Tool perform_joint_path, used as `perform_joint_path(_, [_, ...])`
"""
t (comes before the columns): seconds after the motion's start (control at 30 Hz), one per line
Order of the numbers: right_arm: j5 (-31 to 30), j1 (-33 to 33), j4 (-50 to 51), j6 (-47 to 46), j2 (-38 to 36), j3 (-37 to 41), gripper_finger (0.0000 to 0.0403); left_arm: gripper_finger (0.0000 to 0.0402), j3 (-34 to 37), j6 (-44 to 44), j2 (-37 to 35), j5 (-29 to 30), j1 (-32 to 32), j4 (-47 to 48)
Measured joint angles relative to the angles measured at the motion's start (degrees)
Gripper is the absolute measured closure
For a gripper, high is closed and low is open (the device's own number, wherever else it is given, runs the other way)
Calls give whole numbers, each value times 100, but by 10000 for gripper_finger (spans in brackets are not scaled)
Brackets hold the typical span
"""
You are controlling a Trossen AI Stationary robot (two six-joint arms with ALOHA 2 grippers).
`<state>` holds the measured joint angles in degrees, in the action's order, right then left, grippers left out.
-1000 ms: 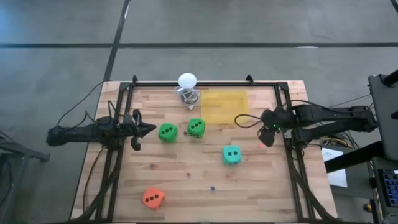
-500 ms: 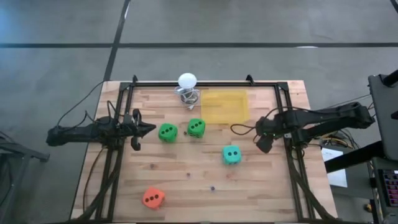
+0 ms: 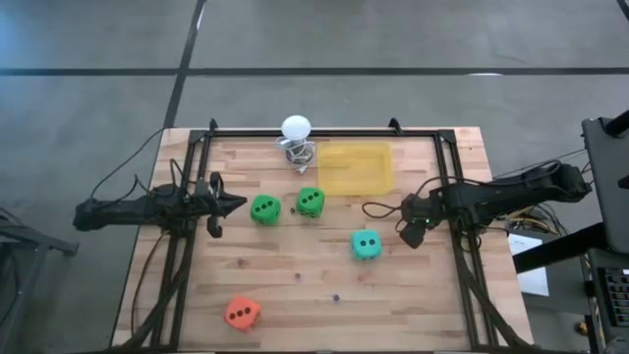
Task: Pick & Place Dice
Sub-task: Put the small orange dice into the yellow bin
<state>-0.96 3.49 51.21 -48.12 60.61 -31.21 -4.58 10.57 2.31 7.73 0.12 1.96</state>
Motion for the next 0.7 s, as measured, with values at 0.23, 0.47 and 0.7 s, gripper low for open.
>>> perform_joint_path(0.23, [-55, 3, -82, 101, 459, 56, 232, 378, -2, 44, 69, 4, 2, 8])
perform_joint_path(0.47, [-69, 2, -458, 254, 1217, 22, 232, 378, -2, 46, 96, 23, 2, -7])
perform_joint_path(0.7, [-53, 0, -524, 323, 1706, -53, 251, 378, -2, 131, 96, 23, 2, -12])
